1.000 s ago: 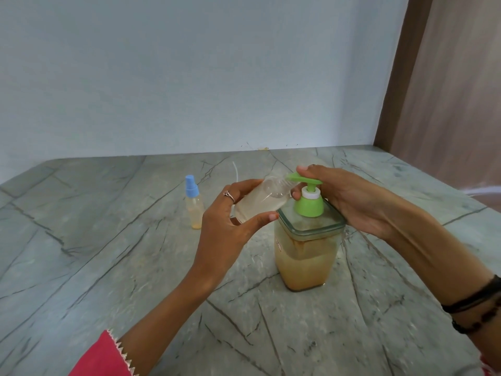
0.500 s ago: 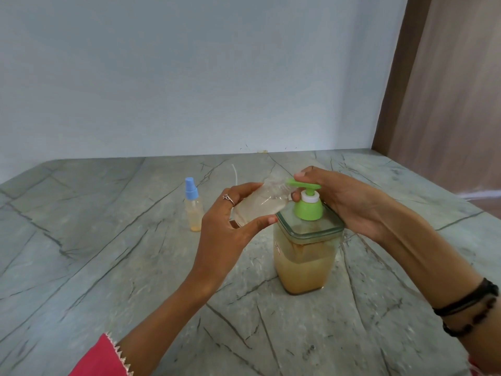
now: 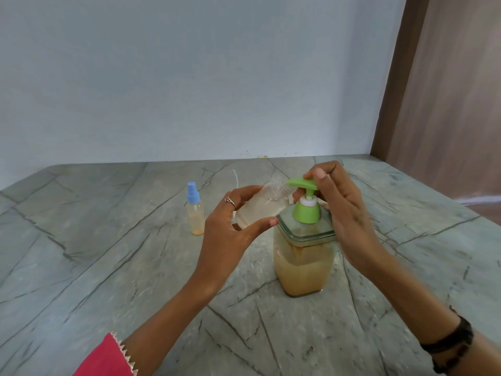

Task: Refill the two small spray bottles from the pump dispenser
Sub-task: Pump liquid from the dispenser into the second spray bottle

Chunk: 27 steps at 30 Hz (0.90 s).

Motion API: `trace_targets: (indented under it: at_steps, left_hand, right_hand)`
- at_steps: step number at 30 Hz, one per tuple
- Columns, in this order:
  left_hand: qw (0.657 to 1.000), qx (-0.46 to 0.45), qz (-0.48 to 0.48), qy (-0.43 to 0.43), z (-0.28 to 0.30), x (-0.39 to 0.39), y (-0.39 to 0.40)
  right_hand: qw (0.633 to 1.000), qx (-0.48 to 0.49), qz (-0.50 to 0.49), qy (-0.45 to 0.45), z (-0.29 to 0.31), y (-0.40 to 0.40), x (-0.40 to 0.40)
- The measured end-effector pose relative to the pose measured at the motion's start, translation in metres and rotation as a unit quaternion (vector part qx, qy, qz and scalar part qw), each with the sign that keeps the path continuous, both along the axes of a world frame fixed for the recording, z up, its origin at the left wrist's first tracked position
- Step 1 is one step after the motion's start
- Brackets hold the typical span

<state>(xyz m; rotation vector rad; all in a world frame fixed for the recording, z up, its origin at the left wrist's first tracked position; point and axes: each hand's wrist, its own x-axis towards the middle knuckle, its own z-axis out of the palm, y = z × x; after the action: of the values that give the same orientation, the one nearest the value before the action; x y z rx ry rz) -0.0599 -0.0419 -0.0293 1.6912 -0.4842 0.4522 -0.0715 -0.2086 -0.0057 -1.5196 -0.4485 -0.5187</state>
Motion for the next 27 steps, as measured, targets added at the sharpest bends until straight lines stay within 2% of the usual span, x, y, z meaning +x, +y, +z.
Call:
trace_targets:
  at_steps: [3, 8, 16, 23, 27]
  left_hand:
    - [1.0, 0.0, 0.001, -0.004, 0.001, 0.0, 0.0]
    - [1.0, 0.008, 0.007, -0.007, 0.001, 0.0, 0.0]
    - [1.0, 0.007, 0.009, -0.004, 0.0, 0.001, -0.001]
    - [1.0, 0.012, 0.011, 0.001, -0.001, 0.003, 0.001]
    - [1.0, 0.006, 0.009, 0.0, -0.001, 0.002, -0.001]
  right_hand:
    - [1.0, 0.008, -0.002, -0.025, -0.012, 0.0, -0.003]
    - [0.998, -0.053, -0.013, -0.029, -0.019, -0.002, -0.003]
    - [0.999, 0.025, -0.005, -0.023, -0.012, 0.002, 0.002]
    - [1.0, 0.026, 0.003, -0.01, -0.01, 0.002, 0.002]
    - [1.0, -0.012, 0.003, -0.027, -0.012, 0.001, 0.001]
